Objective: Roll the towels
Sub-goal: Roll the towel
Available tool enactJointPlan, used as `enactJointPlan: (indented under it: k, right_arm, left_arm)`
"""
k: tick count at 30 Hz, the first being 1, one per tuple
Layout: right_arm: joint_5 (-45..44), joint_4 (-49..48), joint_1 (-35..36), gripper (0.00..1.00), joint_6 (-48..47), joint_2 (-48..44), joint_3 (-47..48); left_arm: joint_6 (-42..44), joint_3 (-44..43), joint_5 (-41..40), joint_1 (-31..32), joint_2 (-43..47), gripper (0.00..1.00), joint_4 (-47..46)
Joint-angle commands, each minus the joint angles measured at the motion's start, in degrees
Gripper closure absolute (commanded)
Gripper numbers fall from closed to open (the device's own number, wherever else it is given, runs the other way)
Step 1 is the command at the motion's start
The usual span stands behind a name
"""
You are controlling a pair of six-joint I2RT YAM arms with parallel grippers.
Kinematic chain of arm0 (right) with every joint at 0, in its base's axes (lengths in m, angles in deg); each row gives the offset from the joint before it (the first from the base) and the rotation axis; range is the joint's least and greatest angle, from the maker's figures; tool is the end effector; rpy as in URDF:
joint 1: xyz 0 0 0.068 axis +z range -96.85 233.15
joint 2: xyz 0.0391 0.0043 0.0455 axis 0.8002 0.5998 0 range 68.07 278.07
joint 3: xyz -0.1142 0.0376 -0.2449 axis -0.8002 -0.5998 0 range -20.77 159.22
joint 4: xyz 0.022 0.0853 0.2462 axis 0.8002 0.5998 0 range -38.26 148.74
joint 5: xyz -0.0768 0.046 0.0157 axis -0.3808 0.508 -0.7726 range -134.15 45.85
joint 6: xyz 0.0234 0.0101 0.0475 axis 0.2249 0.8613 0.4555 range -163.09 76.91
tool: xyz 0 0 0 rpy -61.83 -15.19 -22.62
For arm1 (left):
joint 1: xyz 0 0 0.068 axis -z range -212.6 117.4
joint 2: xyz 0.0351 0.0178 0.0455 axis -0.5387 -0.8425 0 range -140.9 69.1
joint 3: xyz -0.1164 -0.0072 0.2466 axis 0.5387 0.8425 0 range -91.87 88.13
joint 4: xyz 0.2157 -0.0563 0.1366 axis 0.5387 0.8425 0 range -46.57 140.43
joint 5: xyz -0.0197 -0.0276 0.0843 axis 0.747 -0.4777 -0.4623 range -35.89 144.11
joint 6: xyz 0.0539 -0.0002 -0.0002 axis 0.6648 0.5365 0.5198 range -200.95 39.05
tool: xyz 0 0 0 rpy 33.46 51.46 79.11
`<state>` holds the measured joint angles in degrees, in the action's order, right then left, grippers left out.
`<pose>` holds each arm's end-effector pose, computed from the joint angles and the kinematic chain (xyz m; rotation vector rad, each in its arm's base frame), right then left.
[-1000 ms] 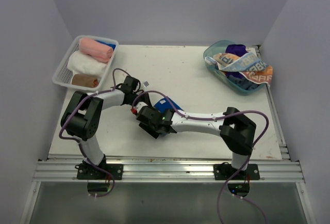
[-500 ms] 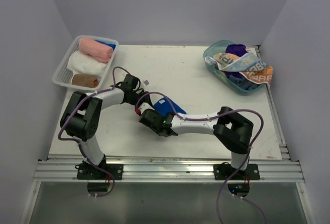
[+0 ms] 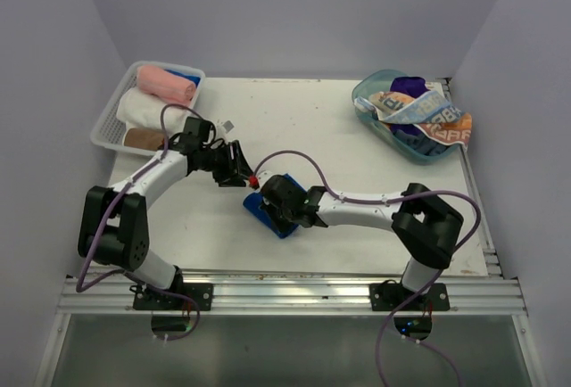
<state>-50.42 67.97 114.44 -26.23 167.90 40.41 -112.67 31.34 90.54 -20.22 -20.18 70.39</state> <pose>0.1749 0.3111 0.1780 -0.9303 2.3958 0.4034 0.2961 -0.0866 0.2081 -0.2128 2.6820 -1.0919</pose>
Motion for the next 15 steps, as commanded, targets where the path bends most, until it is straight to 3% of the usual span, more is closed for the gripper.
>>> enactJointPlan:
  k: [1,4,10,15]
  right_arm:
    - [12.8,-2.6,-2.2,1.00,5.7,-1.5,-1.7]
    - [19.7,-5.3,-5.3,1.00,8.3,-2.1,-3.6]
    - [30.1,-9.7,-10.8,1.00,13.2,-0.5,-6.4]
    - [35.3,-12.8,-13.0,1.00,16.6,1.3,-7.0]
  left_arm:
    - [0.8,2.1,0.7,-0.1,3.5,0.42,1.1]
    - [-3.2,4.6,3.8,0.1,3.1,0.38,-3.7]
    - [-5.2,6.0,-4.7,2.0,5.6,0.37,-3.9]
    - [-5.4,9.0,-5.4,2.4,5.4,0.34,-4.6]
